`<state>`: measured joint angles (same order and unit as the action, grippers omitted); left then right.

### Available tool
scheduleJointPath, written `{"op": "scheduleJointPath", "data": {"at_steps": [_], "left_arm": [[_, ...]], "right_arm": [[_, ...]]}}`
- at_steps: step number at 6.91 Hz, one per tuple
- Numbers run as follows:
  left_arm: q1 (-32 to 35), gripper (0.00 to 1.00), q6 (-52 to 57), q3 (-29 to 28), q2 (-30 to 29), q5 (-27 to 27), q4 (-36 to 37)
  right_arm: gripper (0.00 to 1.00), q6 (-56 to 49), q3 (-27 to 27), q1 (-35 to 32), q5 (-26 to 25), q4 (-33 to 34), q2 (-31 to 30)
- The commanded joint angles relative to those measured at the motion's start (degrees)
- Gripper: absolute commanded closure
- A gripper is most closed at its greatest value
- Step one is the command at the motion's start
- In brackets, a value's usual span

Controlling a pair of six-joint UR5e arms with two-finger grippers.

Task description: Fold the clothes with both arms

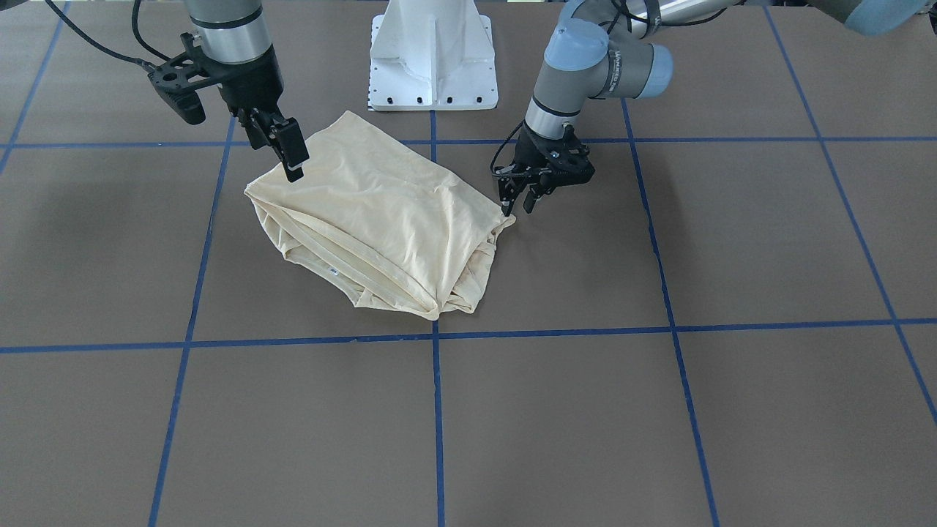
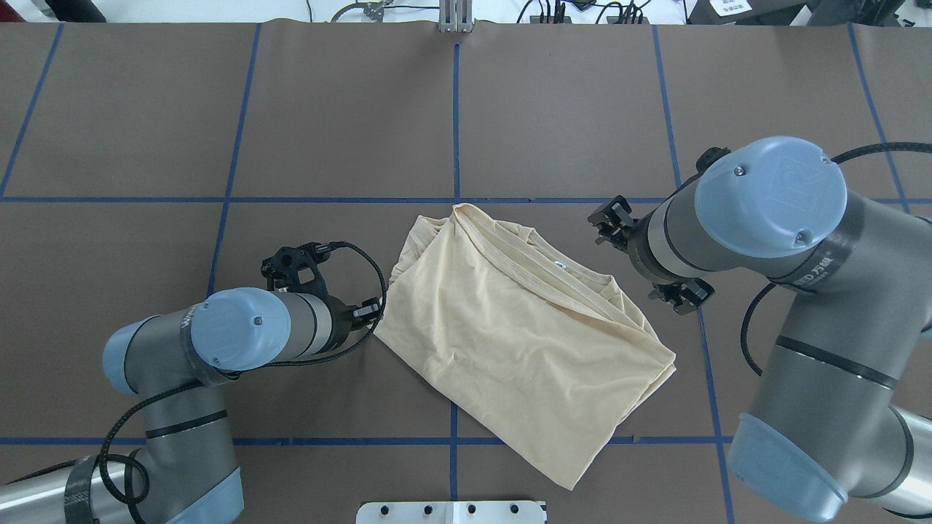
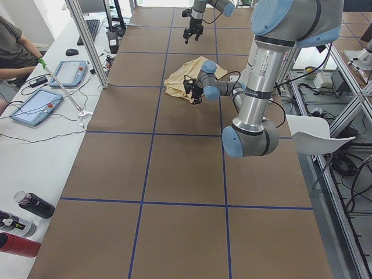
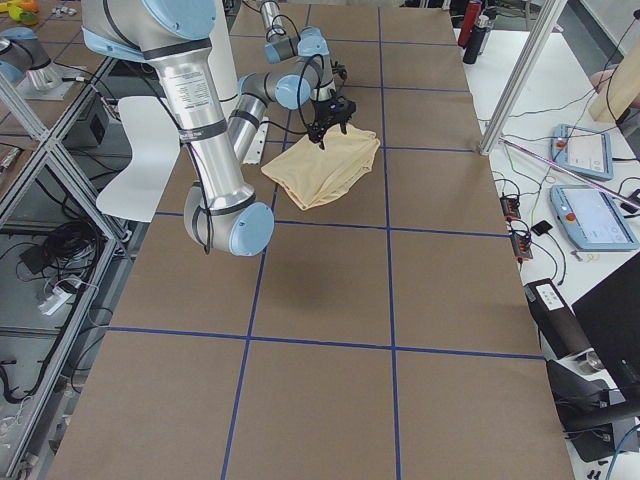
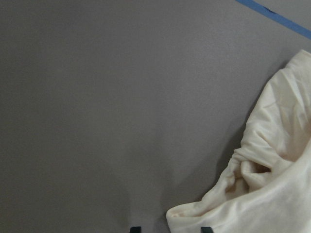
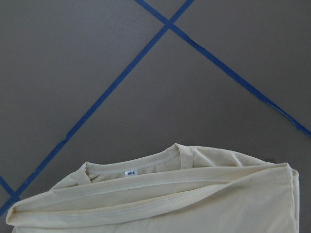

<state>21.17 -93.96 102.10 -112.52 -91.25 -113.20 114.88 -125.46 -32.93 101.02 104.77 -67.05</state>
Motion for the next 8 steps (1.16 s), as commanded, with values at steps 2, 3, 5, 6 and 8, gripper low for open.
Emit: {"op": "scheduleJointPath", "data": {"at_steps": [2,3,5,6,8], "left_arm": [[-0.16,0.49,2.54,-0.06,-0.42,3.18,-0.44],[-0.34,0.48,3.95,0.03,-1.03,4.15,-0.61],[-0.43,0.48,13.05,0.56,-1.31,6.07,-2.79],[-0.08,0.46,24.07,0.47,-1.13,6.52,-8.03],[-0.08,0.43,40.35,-0.23,-0.95,6.35,-8.96]], "right_arm": [[0.0,-0.09,0.56,-0.11,-0.12,0.0,-0.02],[0.0,-0.09,1.0,-0.11,-0.12,0.0,-0.02],[0.0,-0.09,1.36,-0.02,-0.21,0.0,0.07],[0.0,-0.09,1.53,-0.02,-0.21,0.0,0.07],[0.0,-0.26,1.45,-0.37,-0.21,0.0,-0.1]]}}
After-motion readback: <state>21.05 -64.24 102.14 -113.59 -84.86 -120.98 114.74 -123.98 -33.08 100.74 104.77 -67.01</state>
